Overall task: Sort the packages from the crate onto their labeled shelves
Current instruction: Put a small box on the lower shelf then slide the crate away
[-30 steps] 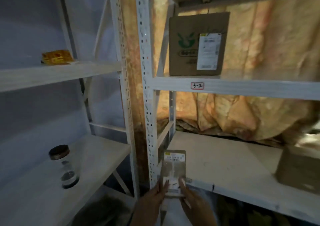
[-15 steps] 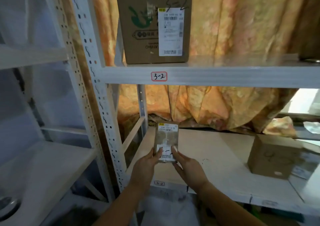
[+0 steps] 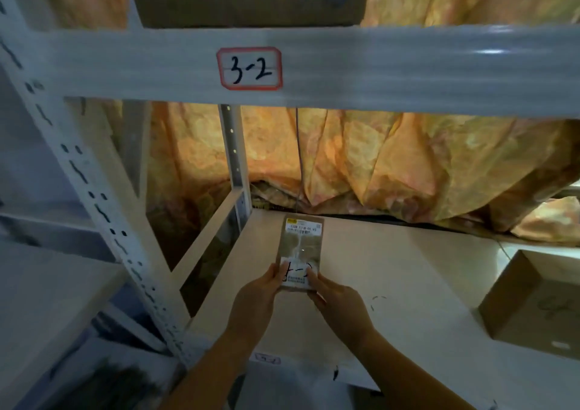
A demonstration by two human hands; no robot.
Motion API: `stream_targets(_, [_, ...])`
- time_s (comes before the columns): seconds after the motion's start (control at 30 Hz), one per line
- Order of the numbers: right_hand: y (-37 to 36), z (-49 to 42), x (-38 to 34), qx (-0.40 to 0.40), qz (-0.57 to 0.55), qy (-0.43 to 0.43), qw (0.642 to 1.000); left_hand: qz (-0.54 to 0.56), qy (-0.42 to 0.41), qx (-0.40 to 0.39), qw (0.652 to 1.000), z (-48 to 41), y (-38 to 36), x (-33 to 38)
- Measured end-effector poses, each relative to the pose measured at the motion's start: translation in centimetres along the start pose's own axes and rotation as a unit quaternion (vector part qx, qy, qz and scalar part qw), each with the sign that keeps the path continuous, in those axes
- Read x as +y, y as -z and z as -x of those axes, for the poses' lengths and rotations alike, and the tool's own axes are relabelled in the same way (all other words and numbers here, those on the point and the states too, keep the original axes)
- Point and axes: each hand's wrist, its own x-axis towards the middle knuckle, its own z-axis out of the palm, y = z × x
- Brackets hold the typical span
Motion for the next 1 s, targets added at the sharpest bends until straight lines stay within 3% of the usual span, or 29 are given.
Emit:
stream_targets(0.63, [-4.4, -0.3, 2.8, -0.002, -0.028, -0.027, 0.999, 0.036, 0.024, 0.062, 0.997, -1.0, -5.3, -1.9])
stream_targets(1.0, [-3.7, 2.7, 0.9, -0.039, -0.095, -0.058, 0.993, 0.052, 0.044, 0.040, 0.997, 1.6, -5.6, -1.3])
